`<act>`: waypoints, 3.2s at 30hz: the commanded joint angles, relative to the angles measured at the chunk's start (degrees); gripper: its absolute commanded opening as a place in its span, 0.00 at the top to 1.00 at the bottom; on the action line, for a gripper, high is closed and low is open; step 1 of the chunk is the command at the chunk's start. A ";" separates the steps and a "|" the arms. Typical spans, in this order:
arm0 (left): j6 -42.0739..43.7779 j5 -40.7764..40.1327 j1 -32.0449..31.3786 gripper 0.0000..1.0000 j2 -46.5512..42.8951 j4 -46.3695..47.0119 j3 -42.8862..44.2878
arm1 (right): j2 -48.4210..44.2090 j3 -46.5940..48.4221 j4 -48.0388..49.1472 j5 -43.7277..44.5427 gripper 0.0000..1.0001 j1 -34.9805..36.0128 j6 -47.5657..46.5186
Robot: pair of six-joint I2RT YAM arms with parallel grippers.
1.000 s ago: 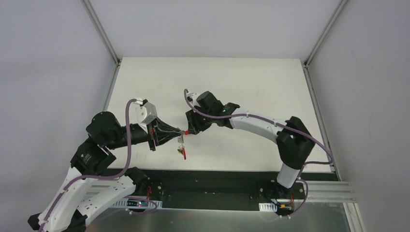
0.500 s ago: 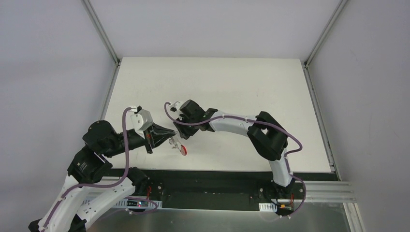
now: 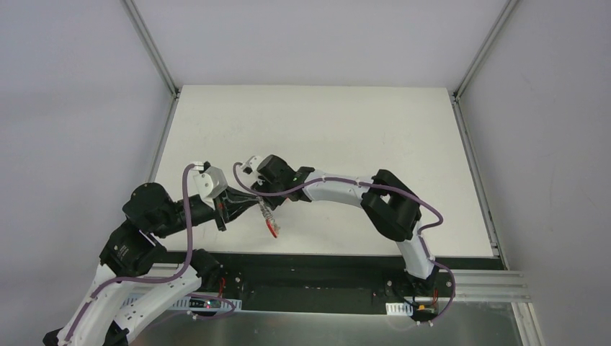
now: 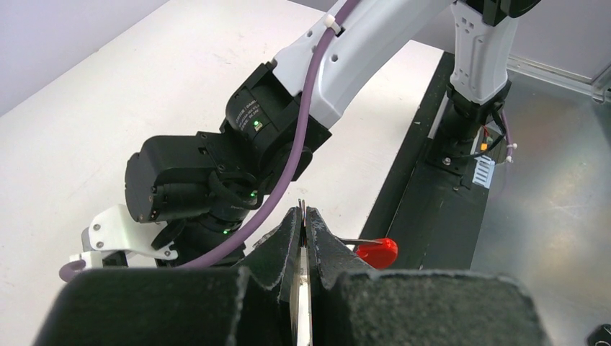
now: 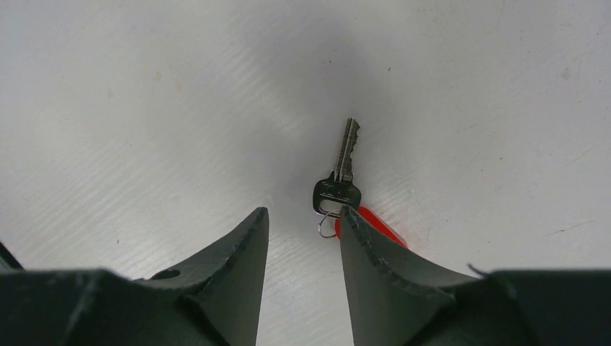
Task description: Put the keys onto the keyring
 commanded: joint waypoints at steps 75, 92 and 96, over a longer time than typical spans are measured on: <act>-0.99 4.07 -0.19 1.00 -2.67 2.21 6.24 | -28.69 -18.75 -5.57 5.19 1.00 0.20 3.57; -3.19 4.13 -0.19 1.00 -1.82 2.32 7.59 | -46.24 -30.32 -3.43 10.42 1.00 -3.96 12.60; -2.94 4.37 -0.19 1.00 -1.19 2.47 8.18 | -33.24 -21.45 -24.46 22.11 1.00 -6.20 10.51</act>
